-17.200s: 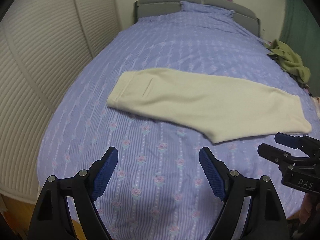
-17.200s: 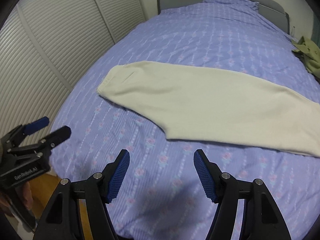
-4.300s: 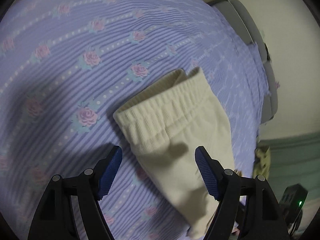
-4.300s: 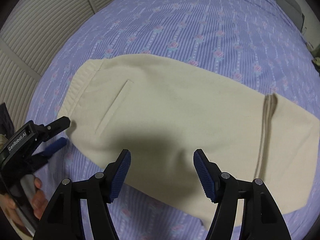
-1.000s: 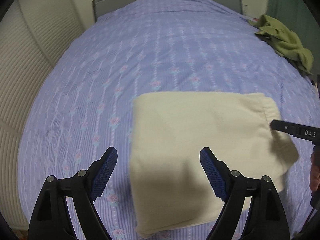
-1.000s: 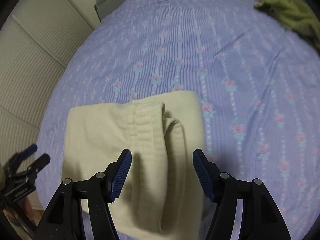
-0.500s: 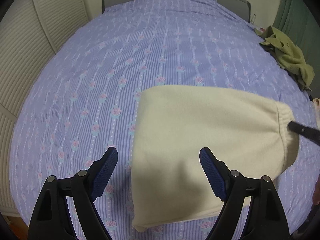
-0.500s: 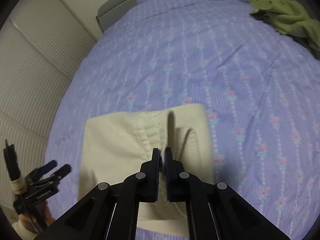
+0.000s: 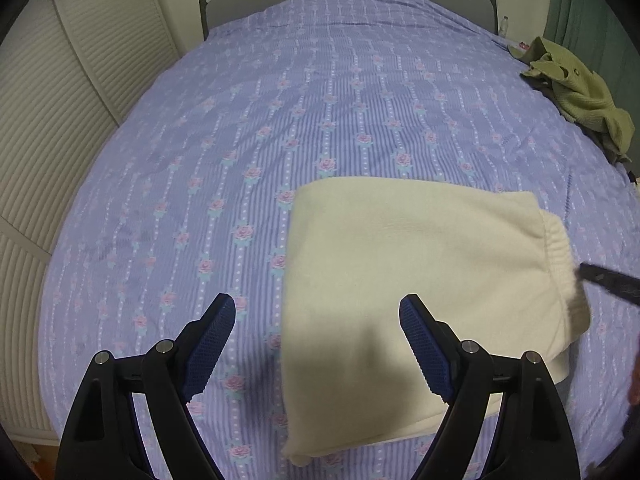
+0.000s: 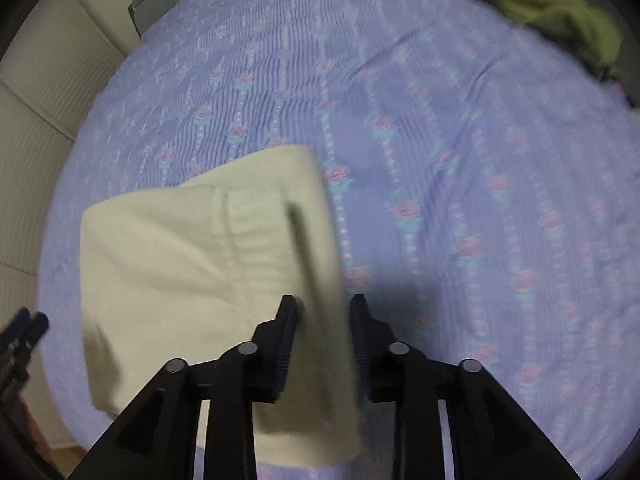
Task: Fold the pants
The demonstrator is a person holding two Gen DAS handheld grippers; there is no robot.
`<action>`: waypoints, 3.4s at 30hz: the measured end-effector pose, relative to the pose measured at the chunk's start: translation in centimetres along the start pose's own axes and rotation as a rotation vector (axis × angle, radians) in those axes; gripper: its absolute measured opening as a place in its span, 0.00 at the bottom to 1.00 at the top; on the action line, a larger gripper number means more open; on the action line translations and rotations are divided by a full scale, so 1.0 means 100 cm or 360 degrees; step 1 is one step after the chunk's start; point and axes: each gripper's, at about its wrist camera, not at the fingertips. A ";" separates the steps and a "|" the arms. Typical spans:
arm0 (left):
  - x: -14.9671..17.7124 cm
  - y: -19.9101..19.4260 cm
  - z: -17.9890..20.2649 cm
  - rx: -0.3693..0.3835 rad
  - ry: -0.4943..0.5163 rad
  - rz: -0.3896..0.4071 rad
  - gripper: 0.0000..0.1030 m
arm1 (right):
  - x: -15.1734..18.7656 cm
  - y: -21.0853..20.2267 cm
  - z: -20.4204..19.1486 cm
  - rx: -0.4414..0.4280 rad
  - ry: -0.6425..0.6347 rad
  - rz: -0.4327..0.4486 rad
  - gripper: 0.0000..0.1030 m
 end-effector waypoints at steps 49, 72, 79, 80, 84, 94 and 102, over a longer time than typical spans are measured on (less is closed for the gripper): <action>0.021 0.133 -0.025 0.0761 -0.0372 -0.0534 0.36 | 0.046 0.081 -0.017 -0.0045 0.0319 -0.0129 0.72; -0.023 -0.081 -0.062 0.0463 -0.0312 -0.0064 0.17 | 0.026 -0.103 -0.058 -0.0427 0.0169 0.0184 0.24; -0.006 -0.142 -0.144 0.0370 -0.0434 0.0101 0.17 | 0.034 -0.152 -0.130 -0.0525 -0.0032 0.0276 0.24; -0.004 -0.145 -0.158 0.0371 -0.0441 0.0115 0.17 | 0.038 -0.157 -0.144 -0.0532 -0.0054 0.0297 0.24; 0.000 -0.155 -0.209 0.0398 -0.0443 0.0140 0.17 | 0.049 -0.170 -0.193 -0.0515 -0.0058 0.0332 0.24; 0.000 -0.163 -0.328 0.0475 -0.0319 0.0154 0.17 | 0.092 -0.192 -0.308 -0.0430 -0.0025 0.0373 0.24; 0.016 -0.140 -0.402 0.0423 -0.0323 0.0128 0.17 | 0.101 -0.168 -0.381 -0.0444 -0.0142 0.0300 0.24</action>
Point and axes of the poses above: each gripper's, at about its wrist camera, not at the fingertips, and y roughly the way its jaws point, z to its right, x to its underside, and after that the axes turned 13 degrees about z, right-handed
